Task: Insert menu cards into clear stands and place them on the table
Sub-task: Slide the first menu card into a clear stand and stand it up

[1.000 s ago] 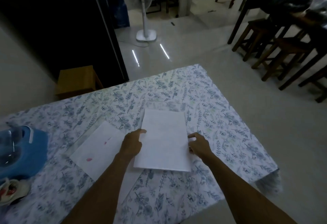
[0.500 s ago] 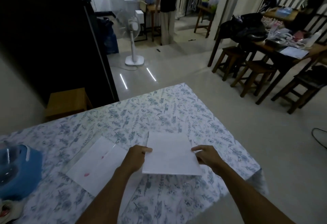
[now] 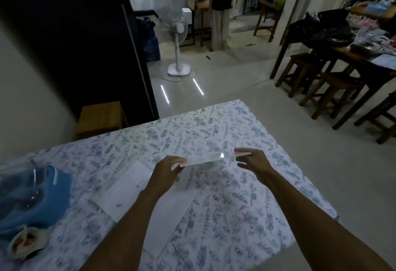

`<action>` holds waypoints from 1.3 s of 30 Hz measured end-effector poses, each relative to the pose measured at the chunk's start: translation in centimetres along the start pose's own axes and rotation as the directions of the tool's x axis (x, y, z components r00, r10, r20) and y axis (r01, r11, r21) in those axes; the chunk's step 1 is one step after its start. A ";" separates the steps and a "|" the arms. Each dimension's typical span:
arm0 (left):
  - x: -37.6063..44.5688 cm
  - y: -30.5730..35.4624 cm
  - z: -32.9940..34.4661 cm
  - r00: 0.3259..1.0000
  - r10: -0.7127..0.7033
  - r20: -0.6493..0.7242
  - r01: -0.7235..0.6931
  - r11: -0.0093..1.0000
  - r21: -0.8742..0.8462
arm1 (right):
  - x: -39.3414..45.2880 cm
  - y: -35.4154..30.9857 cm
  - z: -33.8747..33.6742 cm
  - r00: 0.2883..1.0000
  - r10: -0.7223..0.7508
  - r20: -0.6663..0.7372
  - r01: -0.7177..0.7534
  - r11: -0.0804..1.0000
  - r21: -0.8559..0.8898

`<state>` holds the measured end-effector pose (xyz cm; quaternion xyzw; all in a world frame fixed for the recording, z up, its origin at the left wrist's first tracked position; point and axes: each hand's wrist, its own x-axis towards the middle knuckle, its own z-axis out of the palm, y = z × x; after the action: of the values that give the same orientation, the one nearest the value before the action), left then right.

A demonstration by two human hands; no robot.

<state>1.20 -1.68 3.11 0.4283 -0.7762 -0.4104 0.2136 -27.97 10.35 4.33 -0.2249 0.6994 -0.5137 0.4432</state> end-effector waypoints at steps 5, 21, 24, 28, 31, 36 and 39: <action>3.4 1.4 -1.3 0.996 -0.073 -0.051 0.071 0.996 -0.046 | 4.5 -2.6 1.7 0.996 -0.087 -0.007 0.087 0.995 -0.054; 13.9 1.5 -2.5 0.920 -0.320 -0.225 0.324 0.946 -0.019 | 16.0 -5.9 4.1 0.966 -0.232 0.117 0.258 0.906 -0.335; 14.8 1.3 -2.5 0.906 -0.360 -0.224 0.363 0.931 -0.028 | 17.4 -5.8 4.5 0.967 -0.222 0.126 0.253 0.898 -0.360; 15.4 1.2 -2.4 0.898 -0.364 -0.247 0.378 0.926 0.010 | 18.4 -5.1 4.6 0.961 -0.235 0.145 0.273 0.889 -0.369; 15.4 1.2 -2.2 0.892 -0.366 -0.267 0.386 0.922 0.026 | 18.5 -4.5 4.7 0.959 -0.245 0.142 0.281 0.887 -0.367; 15.3 1.2 -1.9 0.882 -0.376 -0.283 0.400 0.916 0.030 | 18.0 -4.5 4.8 0.957 -0.260 0.128 0.289 0.887 -0.361; 15.2 1.5 -2.0 0.884 -0.380 -0.271 0.406 0.913 0.042 | 18.0 -4.0 5.0 0.972 -0.215 0.094 0.234 0.890 -0.391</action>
<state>-6.44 -14.92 5.17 0.6362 -0.6579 -0.3477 0.2037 -33.42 -7.58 0.60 -0.4022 0.7480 -0.4021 0.3421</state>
